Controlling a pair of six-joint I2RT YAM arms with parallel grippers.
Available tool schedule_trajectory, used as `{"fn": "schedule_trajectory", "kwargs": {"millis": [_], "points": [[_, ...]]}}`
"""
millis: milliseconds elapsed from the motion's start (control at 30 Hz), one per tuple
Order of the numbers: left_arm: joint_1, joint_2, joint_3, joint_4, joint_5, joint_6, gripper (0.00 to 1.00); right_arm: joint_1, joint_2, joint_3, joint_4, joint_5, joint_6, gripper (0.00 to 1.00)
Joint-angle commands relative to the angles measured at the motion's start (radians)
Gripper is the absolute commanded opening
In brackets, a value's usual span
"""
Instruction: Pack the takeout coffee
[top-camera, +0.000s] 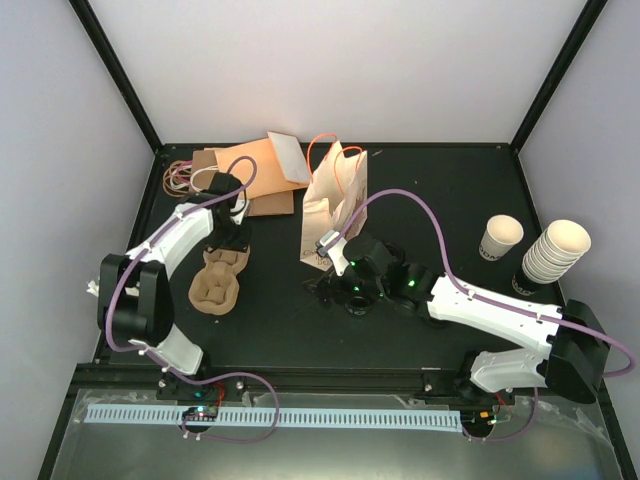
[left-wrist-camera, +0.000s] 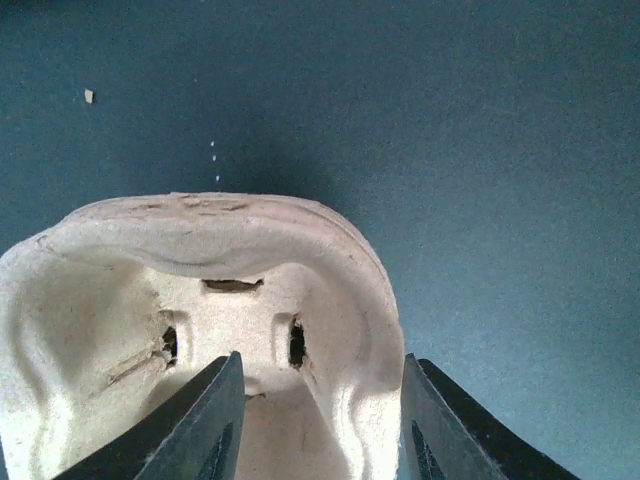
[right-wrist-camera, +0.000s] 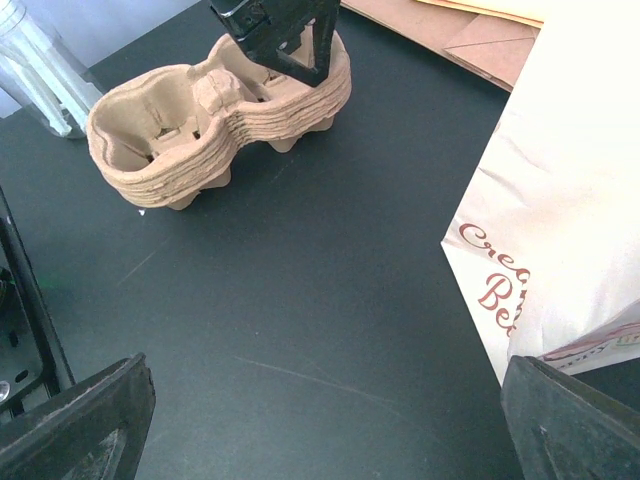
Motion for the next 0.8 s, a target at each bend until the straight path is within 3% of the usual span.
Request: {"fn": "schedule_trajectory", "kwargs": {"millis": [0,167,267,533,600,700,767], "points": [[0.007,0.023,0.051,-0.008,0.028,0.014,0.45,0.004,0.004,-0.014,0.024,0.000,0.006,0.97],[0.007,0.037,0.051,-0.004,0.043,0.016,0.39,0.004,0.005,-0.016,0.025,-0.001,0.005,0.97],[0.007,0.048,0.054,0.001,0.047,0.017,0.28,0.004,0.006,-0.016,0.026,-0.001,0.006,0.97],[0.007,0.056,0.059,0.002,0.075,0.028,0.23,0.004,0.005,-0.016,0.025,-0.004,0.012,0.97],[0.008,0.050,0.058,0.002,0.079,0.027,0.25,0.003,0.006,-0.016,0.024,-0.004,0.013,0.97],[0.008,0.048,0.057,0.001,0.088,0.027,0.40,0.004,0.007,-0.016,0.023,-0.005,0.015,0.97],[0.008,0.047,0.056,0.004,0.092,0.027,0.41,0.004,0.007,-0.015,0.022,-0.009,0.017,0.97]]}}
